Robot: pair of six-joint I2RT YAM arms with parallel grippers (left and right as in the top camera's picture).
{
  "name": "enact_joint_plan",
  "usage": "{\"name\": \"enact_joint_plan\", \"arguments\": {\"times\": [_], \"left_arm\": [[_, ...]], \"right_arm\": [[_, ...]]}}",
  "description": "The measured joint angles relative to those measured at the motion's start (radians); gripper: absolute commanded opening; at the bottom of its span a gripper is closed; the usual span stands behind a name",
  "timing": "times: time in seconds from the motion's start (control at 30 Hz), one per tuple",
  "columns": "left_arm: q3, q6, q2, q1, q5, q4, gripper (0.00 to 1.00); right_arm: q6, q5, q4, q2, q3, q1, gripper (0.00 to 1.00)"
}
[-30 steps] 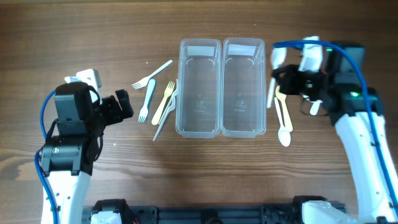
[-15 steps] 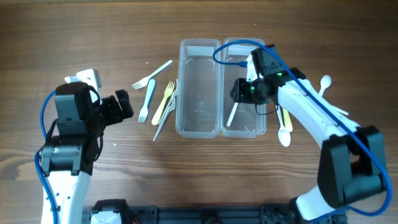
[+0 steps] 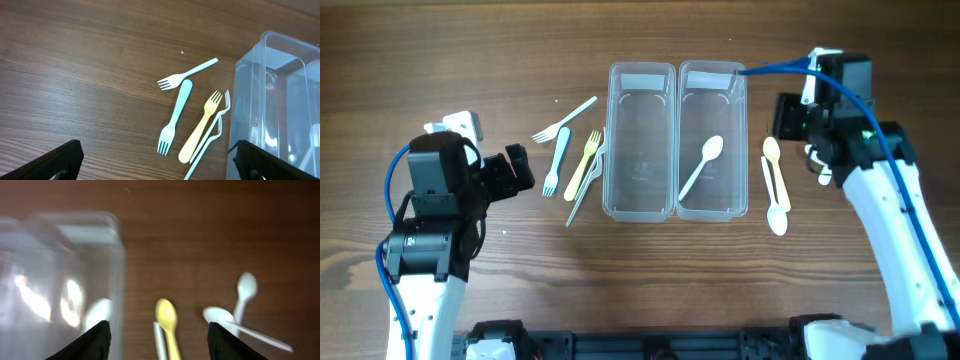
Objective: Pack container
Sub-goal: 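Carry the white spoon into the right container and release it, then grasp the yellow spoon beside the right container with the right gripper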
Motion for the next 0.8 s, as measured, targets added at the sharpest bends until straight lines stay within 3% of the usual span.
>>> {"name": "enact_joint_plan", "arguments": {"times": [0.2, 0.3, 0.57, 0.7, 0.8], "left_arm": [[0.0, 0.0, 0.0, 0.0, 0.0, 0.0, 1.0], [0.0, 0.0, 0.0, 0.0, 0.0, 0.0, 1.0], [0.0, 0.0, 0.0, 0.0, 0.0, 0.0, 1.0], [0.0, 0.0, 0.0, 0.0, 0.0, 0.0, 1.0], [0.0, 0.0, 0.0, 0.0, 0.0, 0.0, 1.0]], "right_arm": [[-0.03, -0.034, 0.024, 0.178, -0.081, -0.067, 0.63], [-0.037, -0.068, 0.041, 0.249, -0.081, -0.068, 0.54], [-0.044, -0.089, 0.054, 0.389, -0.082, -0.068, 0.47], [-0.044, -0.093, 0.058, 0.432, -0.085, -0.07, 0.37], [-0.044, -0.093, 0.062, 0.437, -0.086, -0.073, 0.35]]}}
